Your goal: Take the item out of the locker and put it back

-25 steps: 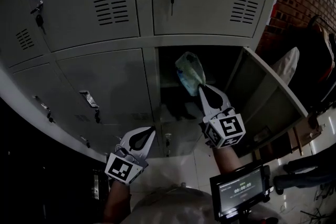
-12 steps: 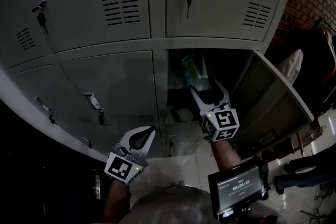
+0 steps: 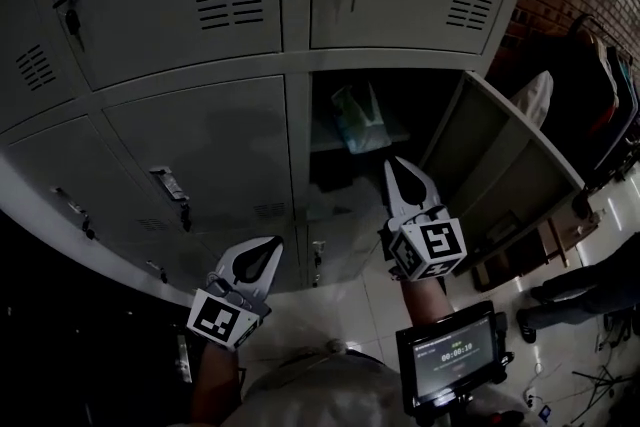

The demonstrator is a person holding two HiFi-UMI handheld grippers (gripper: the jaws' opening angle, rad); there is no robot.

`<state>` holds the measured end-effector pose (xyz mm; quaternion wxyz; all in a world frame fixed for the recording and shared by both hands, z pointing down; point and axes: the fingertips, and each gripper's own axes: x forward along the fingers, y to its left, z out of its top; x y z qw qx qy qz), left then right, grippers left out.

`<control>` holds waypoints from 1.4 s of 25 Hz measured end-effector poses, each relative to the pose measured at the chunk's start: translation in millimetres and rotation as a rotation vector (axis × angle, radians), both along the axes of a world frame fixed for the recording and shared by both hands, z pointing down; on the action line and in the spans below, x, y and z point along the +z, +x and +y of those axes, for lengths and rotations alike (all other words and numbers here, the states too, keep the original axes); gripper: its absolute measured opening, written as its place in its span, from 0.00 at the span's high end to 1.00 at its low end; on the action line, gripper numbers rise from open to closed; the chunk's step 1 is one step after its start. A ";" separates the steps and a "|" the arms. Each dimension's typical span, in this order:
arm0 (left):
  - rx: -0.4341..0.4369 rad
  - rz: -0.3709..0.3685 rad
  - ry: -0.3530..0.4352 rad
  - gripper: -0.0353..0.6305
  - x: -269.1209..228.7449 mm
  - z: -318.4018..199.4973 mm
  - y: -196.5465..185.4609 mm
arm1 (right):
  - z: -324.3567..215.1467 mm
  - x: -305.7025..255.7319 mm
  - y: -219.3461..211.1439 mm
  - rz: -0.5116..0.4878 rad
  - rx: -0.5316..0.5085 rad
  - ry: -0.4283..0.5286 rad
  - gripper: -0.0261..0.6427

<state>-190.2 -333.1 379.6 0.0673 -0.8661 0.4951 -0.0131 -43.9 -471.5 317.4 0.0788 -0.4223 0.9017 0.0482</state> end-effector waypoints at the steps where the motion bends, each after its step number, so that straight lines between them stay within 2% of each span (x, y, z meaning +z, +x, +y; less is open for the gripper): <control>1: 0.014 0.002 -0.011 0.94 2.4 5.5 1.1 | 8.1 4.1 0.4 0.006 0.002 -0.011 0.96; 4: 0.024 -0.002 -0.015 0.94 4.8 20.3 0.0 | 36.3 14.4 -8.7 0.018 -0.036 -0.035 0.96; 9: 0.041 -0.007 -0.005 0.94 10.1 55.6 16.5 | 100.4 31.1 -32.0 0.045 -0.193 -0.042 0.96; 12: 0.031 0.026 -0.003 0.94 7.4 82.8 27.9 | 136.3 37.3 -32.7 0.043 -0.237 -0.051 0.96; 14: 0.024 0.055 -0.007 0.94 6.2 106.4 38.5 | 163.4 41.0 -27.6 0.011 -0.252 -0.061 0.96; 16: 0.023 0.047 -0.017 0.94 13.6 131.3 55.6 | 193.2 48.4 -16.9 0.001 -0.266 -0.072 0.96; 19: 0.015 0.019 -0.014 0.94 19.9 166.4 84.7 | 236.3 57.9 6.2 0.022 -0.283 -0.079 0.96; 26: -0.017 0.031 0.007 0.94 13.6 246.2 131.8 | 333.6 71.6 61.6 0.109 -0.299 -0.087 0.96; 30: -0.036 0.013 0.007 0.94 11.1 274.0 138.2 | 362.8 67.9 78.3 0.106 -0.283 -0.080 0.96; 35: -0.032 -0.022 0.008 0.94 3.6 292.8 134.1 | 387.0 56.8 79.4 0.102 -0.297 -0.054 0.96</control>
